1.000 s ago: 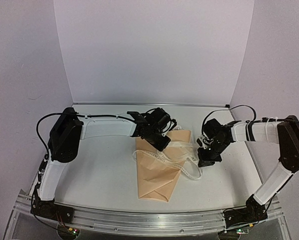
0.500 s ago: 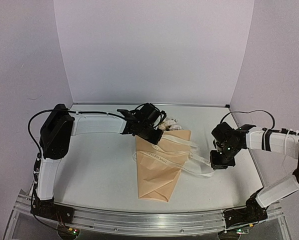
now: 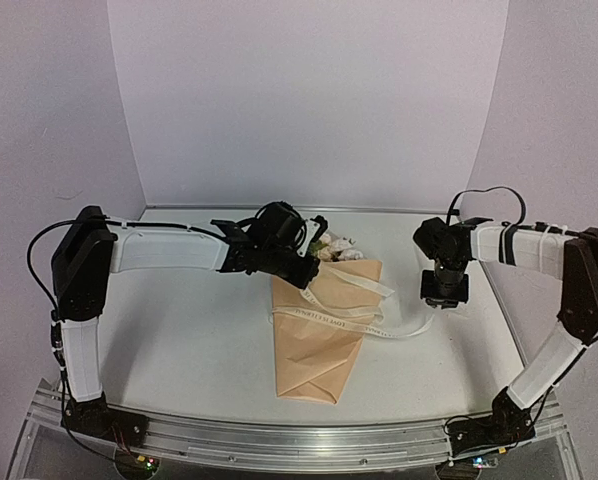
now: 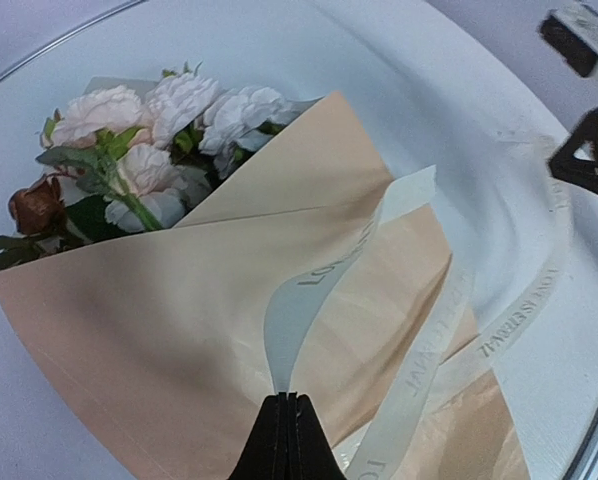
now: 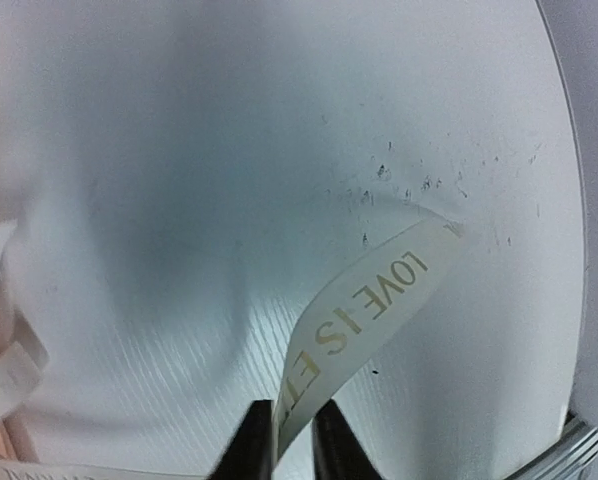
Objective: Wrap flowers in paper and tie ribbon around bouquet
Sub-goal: Adjust the ribbon on the folded bouquet.
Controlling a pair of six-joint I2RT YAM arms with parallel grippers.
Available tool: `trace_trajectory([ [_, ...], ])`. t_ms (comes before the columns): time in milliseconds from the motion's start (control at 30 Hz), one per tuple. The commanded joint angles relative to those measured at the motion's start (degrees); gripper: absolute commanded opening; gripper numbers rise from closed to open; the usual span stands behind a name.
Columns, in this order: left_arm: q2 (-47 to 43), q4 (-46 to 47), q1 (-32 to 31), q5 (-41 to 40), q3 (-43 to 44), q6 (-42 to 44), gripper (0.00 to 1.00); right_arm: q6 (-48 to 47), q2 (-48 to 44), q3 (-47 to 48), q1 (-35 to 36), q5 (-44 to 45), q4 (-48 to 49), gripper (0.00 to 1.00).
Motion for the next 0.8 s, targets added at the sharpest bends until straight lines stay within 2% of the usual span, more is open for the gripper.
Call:
trace_trajectory([
  [0, -4.3, 6.5, 0.3, 8.7, -1.5, 5.1, 0.00, 0.3, 3.7, 5.4, -2.1, -4.6, -2.7, 0.41],
  [67, -4.0, 6.5, 0.3, 12.2, -1.3, 7.2, 0.00, -1.2, 2.7, 6.2, -2.1, -6.9, -2.0, 0.51],
  [200, -3.4, 5.6, 0.2, 19.6, -0.8, 11.2, 0.00, -3.2, -0.9, 5.1, -1.7, -13.8, 3.4, 0.62],
  [367, -1.9, 4.1, 0.2, 24.4, -0.3, 16.2, 0.00, 7.3, -1.3, 6.4, -0.3, -22.0, 4.9, 0.62],
  [567, 0.9, -0.4, 0.2, 25.0, 2.8, 17.9, 0.00, 27.4, -0.4, 3.2, 5.5, -20.4, 13.1, 0.63],
  [700, 0.0, -0.9, 0.3, 22.7, 1.3, 19.0, 0.00, 32.9, -2.8, -0.1, 7.3, -15.3, 15.8, 0.65],
  [767, 0.0, -1.9, 0.3, 23.5, 1.5, 19.8, 0.00, 29.9, -3.4, 0.8, 7.3, -16.6, 16.5, 0.67],
])
